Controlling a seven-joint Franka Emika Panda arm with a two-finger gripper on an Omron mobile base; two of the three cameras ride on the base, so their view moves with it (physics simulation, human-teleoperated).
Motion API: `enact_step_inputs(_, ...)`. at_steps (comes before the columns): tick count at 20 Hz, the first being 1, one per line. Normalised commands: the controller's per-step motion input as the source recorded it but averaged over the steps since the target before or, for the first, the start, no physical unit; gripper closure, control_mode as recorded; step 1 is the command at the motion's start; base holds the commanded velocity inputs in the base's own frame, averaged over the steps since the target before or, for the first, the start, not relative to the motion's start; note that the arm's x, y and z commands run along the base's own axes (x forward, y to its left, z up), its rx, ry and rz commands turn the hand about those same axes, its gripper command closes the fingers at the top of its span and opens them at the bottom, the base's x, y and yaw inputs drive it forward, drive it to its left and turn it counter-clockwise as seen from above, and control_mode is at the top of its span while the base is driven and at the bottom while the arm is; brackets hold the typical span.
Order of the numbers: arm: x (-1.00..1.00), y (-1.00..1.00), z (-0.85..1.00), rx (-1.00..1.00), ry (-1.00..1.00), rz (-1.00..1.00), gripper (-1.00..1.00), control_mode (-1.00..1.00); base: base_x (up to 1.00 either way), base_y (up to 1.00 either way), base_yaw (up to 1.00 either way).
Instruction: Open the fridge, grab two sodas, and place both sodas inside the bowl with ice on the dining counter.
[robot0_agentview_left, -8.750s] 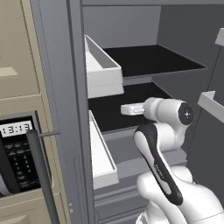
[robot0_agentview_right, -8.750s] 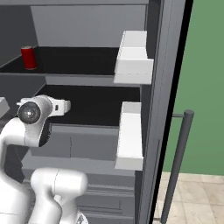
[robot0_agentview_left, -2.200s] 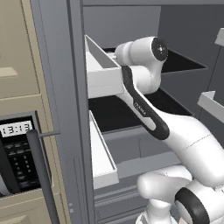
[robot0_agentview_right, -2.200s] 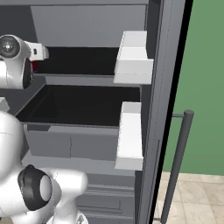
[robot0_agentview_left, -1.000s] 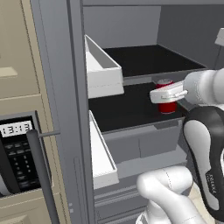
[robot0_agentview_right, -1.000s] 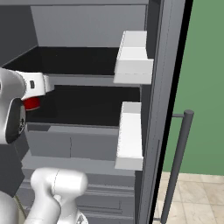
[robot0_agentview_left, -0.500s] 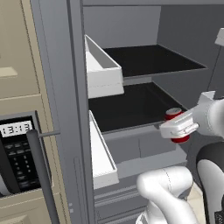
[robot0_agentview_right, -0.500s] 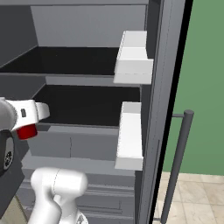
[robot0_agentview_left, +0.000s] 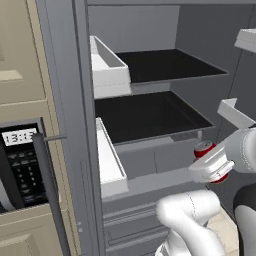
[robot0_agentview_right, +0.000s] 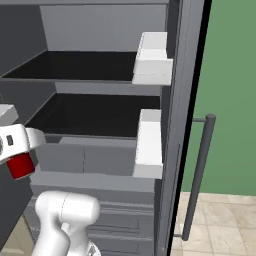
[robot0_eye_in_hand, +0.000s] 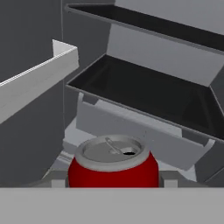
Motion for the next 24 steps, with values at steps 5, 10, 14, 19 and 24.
enact_step_inputs(5, 0.0, 0.0, 0.0, 0.0, 0.0, 0.0, 1.0, 1.0, -0.66, -0.22, 0.22)
enact_step_inputs(10, 0.0, 0.0, 0.0, 0.0, 0.0, 0.0, 1.0, 1.0, -0.41, -0.29, 0.38)
enact_step_inputs(14, 0.0, 0.0, 0.0, 0.0, 0.0, 0.0, 1.0, 1.0, -0.25, -0.5, 0.48)
enact_step_inputs(19, 0.0, 0.0, 0.0, 0.0, 0.0, 0.0, 1.0, 1.0, -0.34, -0.58, 0.49)
enact_step_inputs(24, 0.0, 0.0, 0.0, 0.0, 0.0, 0.0, 1.0, 1.0, -0.49, -0.57, 0.49)
